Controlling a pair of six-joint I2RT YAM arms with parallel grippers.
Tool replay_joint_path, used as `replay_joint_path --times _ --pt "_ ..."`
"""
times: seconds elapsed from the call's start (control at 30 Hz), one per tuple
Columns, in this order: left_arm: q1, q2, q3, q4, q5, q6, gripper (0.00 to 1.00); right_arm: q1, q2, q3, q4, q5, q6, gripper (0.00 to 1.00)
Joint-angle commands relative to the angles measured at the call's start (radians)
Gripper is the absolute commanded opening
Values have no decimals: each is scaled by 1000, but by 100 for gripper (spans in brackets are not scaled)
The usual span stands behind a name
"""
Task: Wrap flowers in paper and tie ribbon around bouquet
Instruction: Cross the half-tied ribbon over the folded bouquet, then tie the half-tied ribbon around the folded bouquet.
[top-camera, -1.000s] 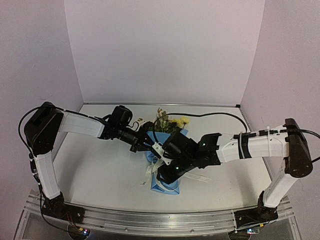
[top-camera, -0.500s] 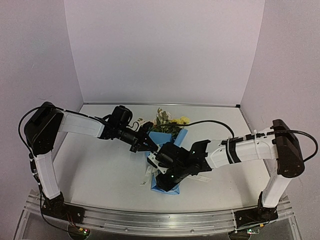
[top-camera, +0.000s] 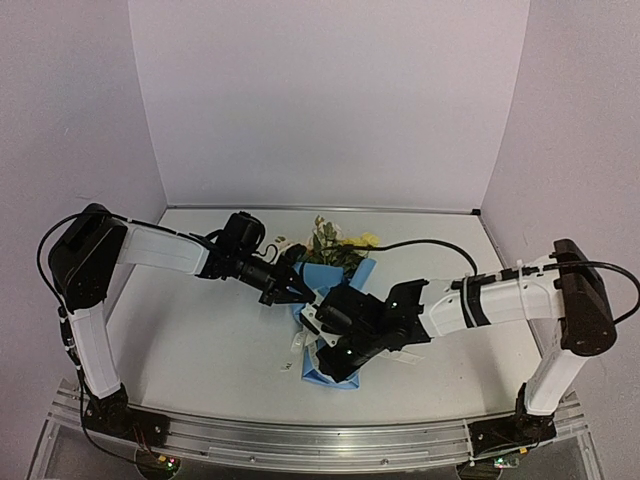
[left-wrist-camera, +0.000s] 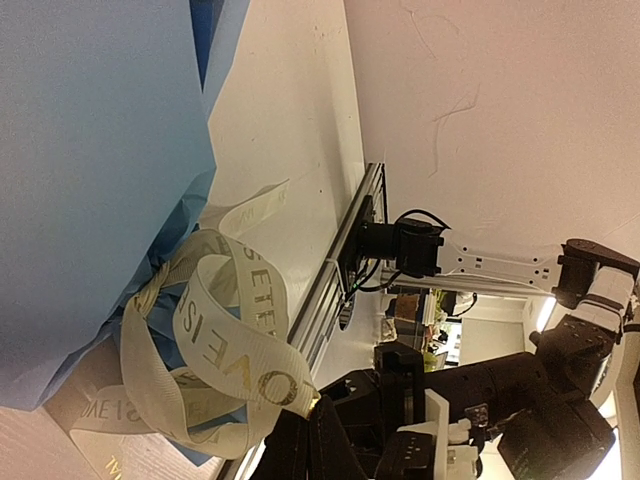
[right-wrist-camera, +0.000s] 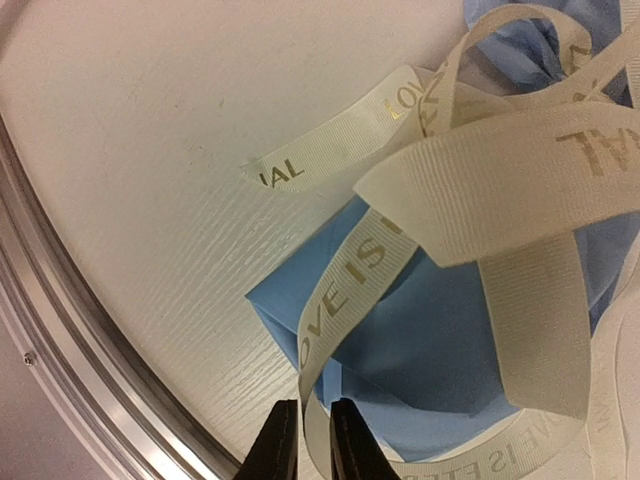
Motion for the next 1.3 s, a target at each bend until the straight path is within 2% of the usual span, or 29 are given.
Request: replay_joint_path --times 0.0,0.1,0.2,0.3,0.7,0.8,1.07,1.27 --pt "2 3 10 -6 -1 28 0 5 -59 -8 -5 13 20 13" --pt "2 2 8 -7 -1 32 0 4 -56 -12 -5 3 28 14" --pt "2 1 6 -10 -1 38 0 5 -38 -3 -5 3 29 20" --pt "2 0 4 -11 0 40 0 5 -19 10 -5 12 23 21" --pt "3 5 0 -12 1 44 0 6 33 38 -2 -10 36 16" --pt "4 7 1 -10 2 44 0 6 29 41 -2 -11 36 12" --pt "7 3 -1 -87 -63 100 0 6 -64 8 -2 29 49 1" --pt "8 -9 -9 -106 -97 126 0 -1 -114 -3 -13 47 71 0"
